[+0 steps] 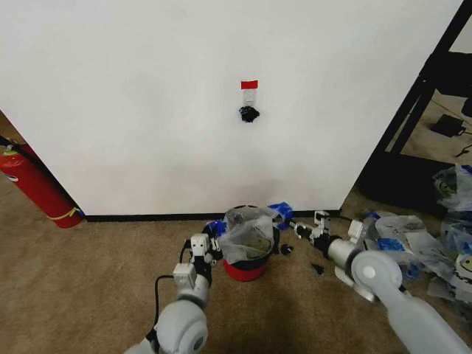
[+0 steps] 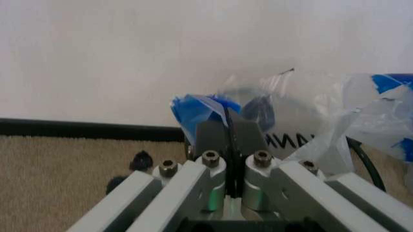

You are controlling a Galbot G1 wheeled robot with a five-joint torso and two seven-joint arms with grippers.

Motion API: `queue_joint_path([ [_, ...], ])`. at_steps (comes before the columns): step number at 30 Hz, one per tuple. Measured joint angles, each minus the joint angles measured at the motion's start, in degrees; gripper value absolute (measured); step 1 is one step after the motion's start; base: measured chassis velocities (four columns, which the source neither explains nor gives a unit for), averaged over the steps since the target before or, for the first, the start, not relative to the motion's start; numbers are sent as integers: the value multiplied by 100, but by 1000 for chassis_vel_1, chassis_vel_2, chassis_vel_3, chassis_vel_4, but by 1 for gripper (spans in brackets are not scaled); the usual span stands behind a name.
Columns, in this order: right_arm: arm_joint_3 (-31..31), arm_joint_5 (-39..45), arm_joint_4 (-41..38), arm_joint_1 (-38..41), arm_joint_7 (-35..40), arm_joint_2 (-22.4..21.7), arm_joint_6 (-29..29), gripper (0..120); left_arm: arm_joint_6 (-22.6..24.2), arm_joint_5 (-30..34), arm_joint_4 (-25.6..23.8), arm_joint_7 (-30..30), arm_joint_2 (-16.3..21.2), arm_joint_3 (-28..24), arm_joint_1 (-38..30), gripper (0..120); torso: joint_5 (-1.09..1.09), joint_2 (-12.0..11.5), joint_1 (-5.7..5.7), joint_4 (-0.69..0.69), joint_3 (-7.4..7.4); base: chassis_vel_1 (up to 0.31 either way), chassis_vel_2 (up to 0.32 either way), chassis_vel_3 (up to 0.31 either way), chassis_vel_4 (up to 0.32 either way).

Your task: Pick up the garbage bag from the wall and place it over the trash bin.

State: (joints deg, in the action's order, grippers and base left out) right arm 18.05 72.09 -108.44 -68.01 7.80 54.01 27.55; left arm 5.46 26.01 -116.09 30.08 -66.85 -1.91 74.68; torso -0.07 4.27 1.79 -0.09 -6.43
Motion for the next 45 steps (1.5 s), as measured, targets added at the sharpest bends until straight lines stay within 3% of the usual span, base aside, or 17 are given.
queue_joint_path([
  [8,153,-82,16,-36,146,23,33,0,-5,-108,275,12,-181,-218,-271,2,0,-1,0,1,0,0,0,0,0],
  [14,281,39,148,248,239,176,-49,0,20,174,887,87,-298,-684,-1456,3,1,-2,1,0,-2,0,0,0,0],
  [22,292,59,257,325,250,226,-60,0,-104,310,1453,83,-463,-822,-1925,2,0,-2,2,1,-2,0,0,0,0],
  [32,57,-272,70,-276,175,183,-43,0,-395,-139,1121,105,-328,-466,-638,3,0,-2,1,1,-1,0,0,0,0],
  [45,289,-216,-260,-564,855,179,317,0,-262,-302,342,320,52,-220,146,5,-1,-1,1,1,0,0,0,0,0],
])
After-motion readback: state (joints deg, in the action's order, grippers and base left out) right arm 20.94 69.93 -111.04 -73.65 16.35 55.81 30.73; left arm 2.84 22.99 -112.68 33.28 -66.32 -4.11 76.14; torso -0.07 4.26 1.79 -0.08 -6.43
